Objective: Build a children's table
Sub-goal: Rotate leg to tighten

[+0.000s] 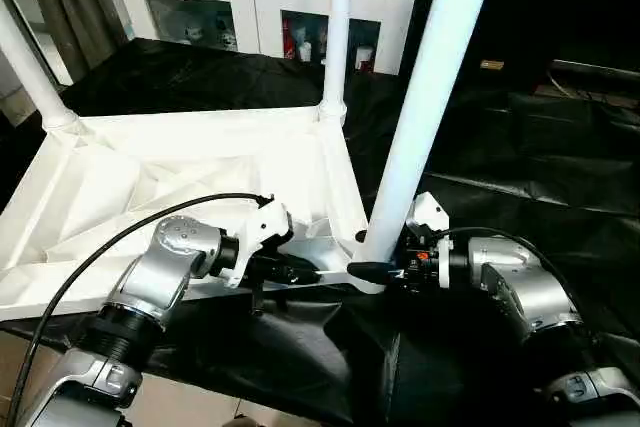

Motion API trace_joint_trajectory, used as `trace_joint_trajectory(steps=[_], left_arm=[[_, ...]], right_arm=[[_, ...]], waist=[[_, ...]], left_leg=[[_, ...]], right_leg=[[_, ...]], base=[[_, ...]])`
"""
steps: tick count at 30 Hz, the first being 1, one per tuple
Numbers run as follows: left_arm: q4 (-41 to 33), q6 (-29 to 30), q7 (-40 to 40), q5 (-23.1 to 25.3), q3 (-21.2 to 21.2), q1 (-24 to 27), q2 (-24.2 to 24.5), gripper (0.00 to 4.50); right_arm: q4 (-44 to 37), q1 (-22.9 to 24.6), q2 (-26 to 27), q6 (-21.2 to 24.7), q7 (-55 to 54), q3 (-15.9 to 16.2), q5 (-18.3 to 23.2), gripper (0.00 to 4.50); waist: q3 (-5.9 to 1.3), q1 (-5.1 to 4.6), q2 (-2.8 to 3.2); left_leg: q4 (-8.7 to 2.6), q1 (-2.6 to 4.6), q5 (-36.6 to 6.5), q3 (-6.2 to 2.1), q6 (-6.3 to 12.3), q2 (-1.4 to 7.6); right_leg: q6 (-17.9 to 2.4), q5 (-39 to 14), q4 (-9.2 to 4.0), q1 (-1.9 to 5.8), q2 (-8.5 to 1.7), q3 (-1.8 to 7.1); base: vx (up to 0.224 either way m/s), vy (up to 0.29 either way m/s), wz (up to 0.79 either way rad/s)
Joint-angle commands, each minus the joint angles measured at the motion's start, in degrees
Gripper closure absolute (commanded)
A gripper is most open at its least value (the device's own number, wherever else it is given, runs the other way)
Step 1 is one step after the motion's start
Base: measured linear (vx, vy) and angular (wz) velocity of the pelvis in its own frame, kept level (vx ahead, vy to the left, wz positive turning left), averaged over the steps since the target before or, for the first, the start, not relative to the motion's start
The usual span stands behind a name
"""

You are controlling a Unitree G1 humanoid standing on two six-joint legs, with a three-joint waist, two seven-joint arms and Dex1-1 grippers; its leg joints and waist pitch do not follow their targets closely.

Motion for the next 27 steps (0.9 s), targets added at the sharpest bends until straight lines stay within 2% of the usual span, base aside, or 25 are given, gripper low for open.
trace_joint_trajectory(steps=[1, 2, 3, 5, 6, 7, 8, 9, 10, 11, 13, 14, 17, 19, 23, 27], left_arm=[[0.7, -0.55, 3.66, -1.03, 0.63, -0.85, -1.98, 4.5], [3.51, -0.87, 8.91, 0.35, 1.55, -2.35, -3.99, 4.5], [4.63, -0.96, 10.93, 0.86, 1.88, -2.95, -4.78, 4.5], [6.49, -1.53, 14.37, 1.69, 2.38, -3.99, -6.21, 4.5], [8.26, -1.77, 18.23, 2.51, 2.84, -5.15, -7.88, 4.5], [8.26, -1.77, 18.23, 2.51, 2.84, -5.15, -7.88, 4.5], [9.78, -1.52, 22.01, 3.15, 3.27, -6.28, -9.74, 4.5], [10.68, -1.23, 24.56, 3.44, 3.62, -7.0, -11.11, 4.5], [11.96, -0.62, 29.01, 3.57, 4.42, -8.17, -13.89, 4.5], [12.11, -0.5, 30.06, 3.58, 4.49, -8.45, -14.85, 4.5], [12.17, -0.72, 31.02, 3.8, 4.21, -8.69, -16.05, 4.5], [12.1, -0.81, 31.08, 3.83, 4.1, -8.64, -16.29, 4.5], [12.27, -1.53, 30.58, 3.92, 3.58, -8.59, -16.92, 4.5], [11.55, -1.84, 28.87, 3.69, 3.09, -8.17, -16.59, 4.5], [9.18, -2.88, 22.75, 2.64, 1.82, -6.36, -14.81, 4.5], [6.7, -3.83, 16.08, 1.83, 0.1, -4.48, -11.92, 4.5]], right_arm=[[0.67, 1.04, 1.73, 0.76, -2.39, 1.43, -0.35, 1.87], [3.05, 0.77, 3.98, -0.15, -10.04, 0.41, -2.42, 1.88], [4.01, 0.63, 4.84, -0.52, -13.05, 0.02, -3.23, 1.88], [5.36, 0.44, 6.28, -0.37, -17.47, -0.63, -4.12, 1.88], [6.56, 0.23, 7.99, 0.04, -21.98, -1.4, -4.67, 1.88], [6.56, 0.23, 7.99, 0.04, -21.98, -1.4, -4.67, 1.88], [7.64, -0.12, 10.0, 0.95, -26.59, -2.4, -4.8, 1.88], [8.36, -0.47, 11.49, 1.54, -29.74, -3.14, -4.77, 1.88], [9.5, -1.28, 14.48, 2.49, -35.4, -4.47, -4.7, 1.88], [9.82, -1.59, 15.53, 2.41, -36.95, -4.53, -4.91, 1.88], [10.19, -2.03, 17.09, 1.57, -38.1, -3.81, -5.52, 1.88], [10.26, -2.09, 17.49, 1.23, -38.24, -3.5, -5.75, 1.88], [11.47, -2.9, 18.71, -1.44, -39.17, -2.46, -6.54, 1.88], [11.56, -3.19, 19.1, -1.46, -37.95, -3.21, -4.99, 1.32], [9.45, -2.75, 17.45, -0.82, -32.45, -3.13, -3.67, 0.99], [7.54, -2.09, 13.31, -1.48, -26.06, -1.85, -3.21, 0.64]], waist=[[-3.68, 0.06, -0.2], [-3.55, -0.03, -0.07], [-3.37, -0.23, -0.11], [-3.24, -0.48, -0.24], [-3.14, -0.68, -0.3], [-3.07, -0.75, -0.24], [-3.21, -0.81, -0.4], [-3.13, -0.87, -0.59], [-3.08, -0.91, -0.4], [-3.12, -0.93, -0.41], [-3.2, -0.85, -0.56], [-3.26, -0.78, -0.4], [-3.44, -0.67, -0.44], [-3.56, -0.66, -0.4], [-3.62, -0.72, -0.09], [-3.83, -0.88, -0.08]], left_leg=[[-3.17, 0.71, -9.19, -0.2, 3.28, 1.05], [-3.31, 0.78, -10.63, -0.25, 2.56, 1.01], [-3.44, 0.82, -11.39, -0.21, 1.97, 0.95], [-3.92, 1.12, -15.77, -0.61, -0.56, 0.86], [-4.01, 1.12, -16.25, -0.63, -1.0, 0.81], [-4.11, 1.28, -17.08, -0.65, -1.23, 0.84], [-4.1, 1.22, -17.48, -0.8, -1.2, 0.76], [-4.12, 1.14, -16.96, -0.71, -1.18, 0.75], [-4.16, 1.37, -17.2, -0.75, -1.49, 0.8], [-4.21, 1.4, -17.59, -0.78, -1.98, 0.77], [-4.2, 1.1, -17.0, -0.83, -1.47, 0.7], [-4.12, 1.03, -16.74, -0.8, -1.02, 0.63], [-3.91, 0.73, -14.87, -0.68, 0.04, 0.53], [-3.81, 0.61, -13.64, -0.64, 0.68, 0.52], [-3.78, 0.63, -13.5, -0.62, 1.14, 0.58], [-3.51, 0.39, -11.56, -0.51, 2.33, 0.56]], right_leg=[[-15.35, -2.62, -3.3, 2.68, -2.03, 1.42], [-15.1, -4.61, -3.5, 2.59, -2.04, 1.42], [-14.78, -6.16, -3.77, 2.4, -2.03, 1.48], [-12.64, -14.3, -4.5, 2.53, -2.37, 1.55], [-11.7, -15.74, -4.75, 2.31, -2.32, 1.64], [-11.33, -16.81, -4.89, 2.17, -2.27, 1.65], [-10.66, -18.01, -4.95, 2.4, -2.37, 1.61], [-10.41, -17.86, -5.04, 2.27, -2.28, 1.73], [-10.42, -17.98, -5.05, 1.91, -2.26, 1.75], [-10.11, -18.88, -5.13, 1.95, -2.33, 1.73], [-9.6, -18.08, -5.13, 2.16, -2.29, 1.75], [-9.52, -17.14, -5.12, 2.12, -2.26, 1.8], [-9.68, -14.38, -4.88, 2.31, -2.22, 1.8], [-10.03, -12.65, -4.69, 2.43, -2.2, 1.77], [-10.62, -11.13, -4.56, 2.42, -2.08, 1.7], [-11.76, -6.26, -4.1, 2.78, -1.98, 1.65]], base=[[0.0, 0.0, 0.0], [0.0, 0.0, 0.0], [0.0, 0.0, 0.0], [0.0, 0.0, 0.0], [0.0, 0.0, 0.0], [0.0, 0.0, 0.0], [0.0, 0.0, 0.0], [0.0, 0.0, 0.0], [0.0, 0.0, 0.0], [0.0, 0.0, 0.0], [0.0, 0.0, 0.0], [0.0, 0.0, 0.0], [0.0, 0.0, 0.0], [0.0, 0.0, 0.0], [0.0, 0.0, 0.0], [0.0, 0.0, 0.0]])
